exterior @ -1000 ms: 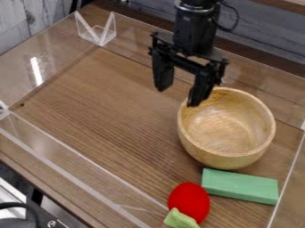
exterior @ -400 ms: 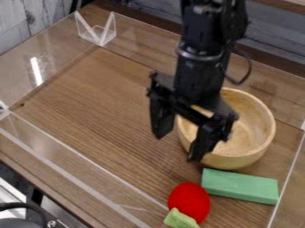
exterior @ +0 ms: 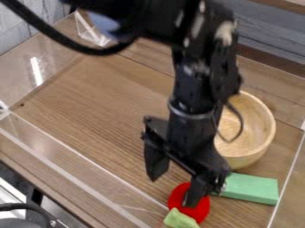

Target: Move the red object to the left side of the table

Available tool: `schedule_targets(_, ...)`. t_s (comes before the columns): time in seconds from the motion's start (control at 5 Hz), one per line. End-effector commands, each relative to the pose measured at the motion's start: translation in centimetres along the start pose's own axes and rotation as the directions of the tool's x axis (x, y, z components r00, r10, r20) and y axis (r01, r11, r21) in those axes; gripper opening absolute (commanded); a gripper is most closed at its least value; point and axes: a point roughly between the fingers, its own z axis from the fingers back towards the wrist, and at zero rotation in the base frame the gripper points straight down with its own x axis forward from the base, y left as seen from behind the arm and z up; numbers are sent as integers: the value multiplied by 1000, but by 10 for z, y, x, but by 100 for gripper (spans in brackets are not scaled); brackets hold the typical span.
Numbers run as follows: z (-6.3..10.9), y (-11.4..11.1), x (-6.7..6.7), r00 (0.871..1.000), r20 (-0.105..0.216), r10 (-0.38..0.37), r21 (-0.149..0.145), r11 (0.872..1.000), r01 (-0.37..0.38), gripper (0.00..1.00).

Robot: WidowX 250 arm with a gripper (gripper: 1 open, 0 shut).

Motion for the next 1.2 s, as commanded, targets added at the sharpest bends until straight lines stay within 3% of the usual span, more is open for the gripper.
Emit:
schedule_targets(0.0, -15, -7, 7, 999, 31, -43, 1, 999, 43, 100)
schedule_targets(0.2, -29, -14, 13, 995, 37, -92, 17, 996, 91, 100)
schedule_targets(0.6, -19, -20, 33, 995, 85, 45, 29, 998, -47, 100)
schedule_targets(1.0, -10, -16, 30, 990, 103, 94, 31, 995, -97, 100)
